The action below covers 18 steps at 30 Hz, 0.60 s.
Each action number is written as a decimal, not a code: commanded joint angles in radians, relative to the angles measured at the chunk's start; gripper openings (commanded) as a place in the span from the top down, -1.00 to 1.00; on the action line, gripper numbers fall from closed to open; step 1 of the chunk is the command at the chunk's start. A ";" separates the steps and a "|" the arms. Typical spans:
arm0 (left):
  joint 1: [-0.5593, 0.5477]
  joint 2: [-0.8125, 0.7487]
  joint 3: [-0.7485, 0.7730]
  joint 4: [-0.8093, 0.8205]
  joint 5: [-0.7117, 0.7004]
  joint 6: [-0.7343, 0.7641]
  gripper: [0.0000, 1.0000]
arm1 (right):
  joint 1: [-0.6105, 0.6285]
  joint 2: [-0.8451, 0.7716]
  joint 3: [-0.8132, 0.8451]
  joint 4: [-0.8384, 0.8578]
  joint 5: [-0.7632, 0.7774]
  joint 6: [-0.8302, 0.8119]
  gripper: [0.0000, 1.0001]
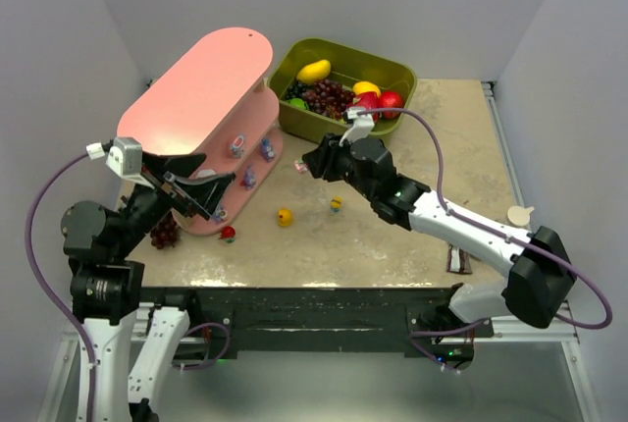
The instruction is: Place and organize the plastic toys onto the shelf
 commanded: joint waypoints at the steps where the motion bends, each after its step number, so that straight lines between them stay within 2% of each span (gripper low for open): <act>1: 0.010 0.100 0.072 0.126 0.061 -0.034 -0.93 | -0.004 -0.058 0.011 -0.101 0.102 0.033 1.00; 8: -0.001 0.319 0.158 0.262 0.106 -0.081 -0.92 | -0.004 -0.075 0.031 -0.216 0.192 0.073 1.00; 11: -0.086 0.407 0.222 0.273 0.045 -0.040 -0.90 | -0.004 -0.088 0.033 -0.238 0.226 0.084 1.00; 12: -0.178 0.431 0.265 0.238 -0.042 -0.016 -0.89 | -0.004 -0.091 0.034 -0.244 0.238 0.089 1.00; 15: -0.321 0.522 0.330 0.193 -0.161 0.047 -0.89 | -0.004 -0.101 0.046 -0.273 0.263 0.095 1.00; 18: -0.357 0.563 0.334 0.204 -0.204 0.049 -0.88 | -0.005 -0.117 0.062 -0.304 0.289 0.098 1.00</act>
